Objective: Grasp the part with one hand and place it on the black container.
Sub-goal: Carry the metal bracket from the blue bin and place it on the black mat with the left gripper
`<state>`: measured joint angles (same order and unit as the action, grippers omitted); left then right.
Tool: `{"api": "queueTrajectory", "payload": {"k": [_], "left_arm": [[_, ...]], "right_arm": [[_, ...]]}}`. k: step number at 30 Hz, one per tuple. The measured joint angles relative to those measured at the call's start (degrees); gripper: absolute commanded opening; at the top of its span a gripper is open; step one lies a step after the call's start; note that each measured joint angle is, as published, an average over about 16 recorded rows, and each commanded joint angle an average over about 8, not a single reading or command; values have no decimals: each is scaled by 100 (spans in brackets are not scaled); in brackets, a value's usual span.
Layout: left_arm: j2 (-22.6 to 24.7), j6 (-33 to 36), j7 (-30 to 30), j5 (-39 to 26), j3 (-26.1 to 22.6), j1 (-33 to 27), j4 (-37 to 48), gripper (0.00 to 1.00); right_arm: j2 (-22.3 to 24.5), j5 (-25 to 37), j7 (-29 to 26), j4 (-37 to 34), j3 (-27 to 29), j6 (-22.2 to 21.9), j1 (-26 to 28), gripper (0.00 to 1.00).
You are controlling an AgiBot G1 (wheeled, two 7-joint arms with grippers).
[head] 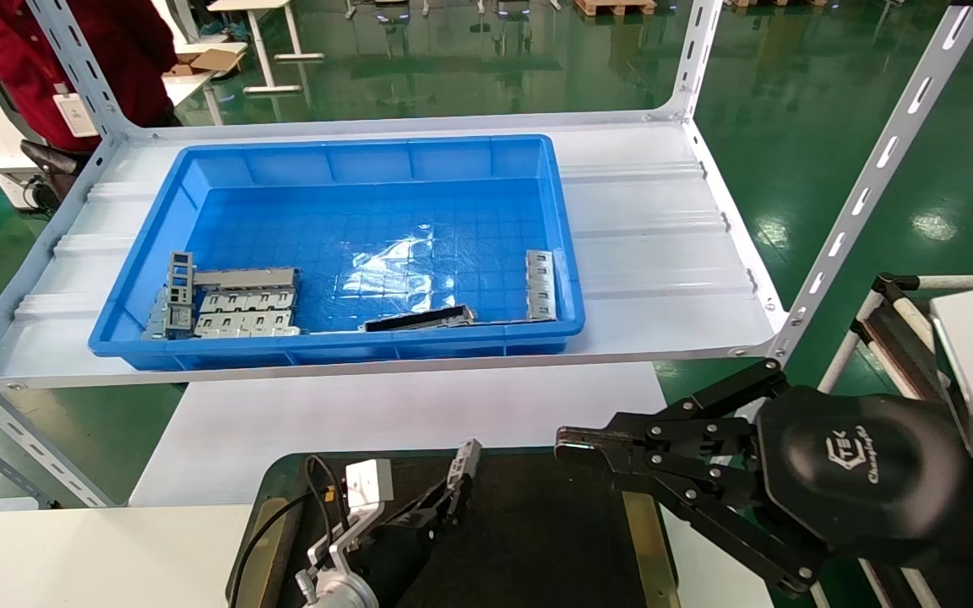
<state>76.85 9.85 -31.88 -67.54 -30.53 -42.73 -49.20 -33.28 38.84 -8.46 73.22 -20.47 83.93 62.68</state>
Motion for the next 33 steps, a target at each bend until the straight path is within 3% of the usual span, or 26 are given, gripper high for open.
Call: {"api": "queueTrajectory", "payload": {"k": [15, 17, 19, 23, 24, 25, 27, 33], "left_arm": [[66, -1064, -635, 496, -1003, -176, 188, 0], [61, -1150, -689, 553, -1118, -196, 198, 1], [56, -1225, -738, 606, -1222, -217, 208, 13], [48, -1346, -822, 701, -1406, -258, 228, 61], [46, -1372, -840, 723, -1448, -267, 232, 74], [44, -1396, -858, 744, -1489, -277, 237, 85], [40, -1441, -892, 784, -1565, -296, 246, 98], [30, -1549, -981, 887, -1765, -351, 270, 100]], "right_arm": [[1, -1, 1, 0, -1, -1, 0, 0], [1, -1, 1, 0, -2, -1, 0, 13], [1, -1, 1, 0, -2, -1, 0, 35], [1, -1, 1, 0, -2, -1, 1, 85], [1, -1, 1, 0, -2, -1, 1, 93], [1, -2, 1, 0, -2, -1, 1, 98], [1, -2, 1, 0, -2, -1, 1, 100], [1, -2, 2, 0, -3, -1, 1, 100]]}}
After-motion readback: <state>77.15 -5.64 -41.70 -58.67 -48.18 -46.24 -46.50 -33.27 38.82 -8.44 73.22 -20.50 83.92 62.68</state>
